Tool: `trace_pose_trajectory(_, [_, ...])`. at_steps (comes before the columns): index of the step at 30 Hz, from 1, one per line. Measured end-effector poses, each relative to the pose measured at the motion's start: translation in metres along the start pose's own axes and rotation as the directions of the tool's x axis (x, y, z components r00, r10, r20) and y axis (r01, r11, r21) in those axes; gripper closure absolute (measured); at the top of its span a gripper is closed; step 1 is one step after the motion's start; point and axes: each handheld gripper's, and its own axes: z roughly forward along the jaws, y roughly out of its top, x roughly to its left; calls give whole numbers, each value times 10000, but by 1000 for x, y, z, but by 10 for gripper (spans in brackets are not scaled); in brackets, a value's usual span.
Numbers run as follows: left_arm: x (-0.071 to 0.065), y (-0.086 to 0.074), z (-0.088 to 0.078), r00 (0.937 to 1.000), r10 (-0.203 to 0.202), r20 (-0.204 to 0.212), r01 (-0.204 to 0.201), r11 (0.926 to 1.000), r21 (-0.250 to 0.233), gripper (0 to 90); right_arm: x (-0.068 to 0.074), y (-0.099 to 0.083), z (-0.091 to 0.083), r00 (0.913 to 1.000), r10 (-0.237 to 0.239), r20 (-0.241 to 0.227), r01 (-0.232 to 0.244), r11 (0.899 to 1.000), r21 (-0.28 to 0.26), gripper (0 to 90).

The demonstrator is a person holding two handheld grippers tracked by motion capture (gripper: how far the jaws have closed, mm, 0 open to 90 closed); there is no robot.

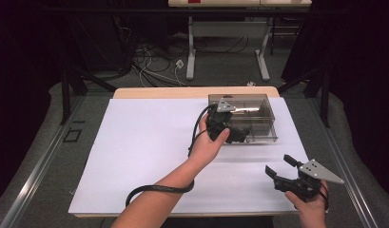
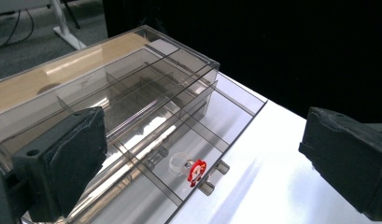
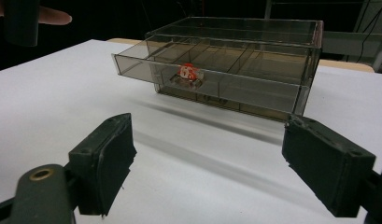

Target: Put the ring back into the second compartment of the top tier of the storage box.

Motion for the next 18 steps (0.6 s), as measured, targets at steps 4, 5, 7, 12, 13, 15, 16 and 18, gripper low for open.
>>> trace_pose_trajectory(4, [-1, -1, -5, 10000, 41, -1, -41, 10000, 50, 2, 0, 0, 0, 10000, 25, -17, -25, 10000, -31, 158])
trace_pose_trajectory(5, [-2, -2, -7, 10000, 26, 55, -26, 10000, 13, 2, 0, 0, 0, 10000, 44, -9, -44, 10000, 0, 158])
trace_pose_trajectory(7, [-1, -3, -11, 9999, 158, 38, -158, 9999, 18, 2, 1, 0, -1, 10000, 9, -43, -9, 10000, 7, 158])
trace_pose_trajectory(12, [1, -8, -24, 9995, 313, -16, -313, 9995, -36, 2, 1, 0, -1, 9999, -17, -108, 17, 10000, 29, 156])
trace_pose_trajectory(13, [1, -8, -24, 9995, 313, -16, -313, 9995, -36, 2, 1, 0, -1, 9999, 1, -144, -1, 10000, 7, 156])
trace_pose_trajectory(15, [3, -13, -31, 9997, 251, -41, -251, 9997, -33, 3, 1, 0, -1, 9999, -2, -157, 3, 10000, 26, 156])
trace_pose_trajectory(16, [3, -13, -31, 9997, 251, -41, -251, 9997, -33, 2, 1, 0, -1, 9999, -45, -155, 45, 10000, 20, 156])
trace_pose_trajectory(18, [5, -17, -37, 9996, 276, -61, -277, 9996, -112, 2, 1, 0, -1, 9998, -28, -173, 28, 10000, 32, 156])
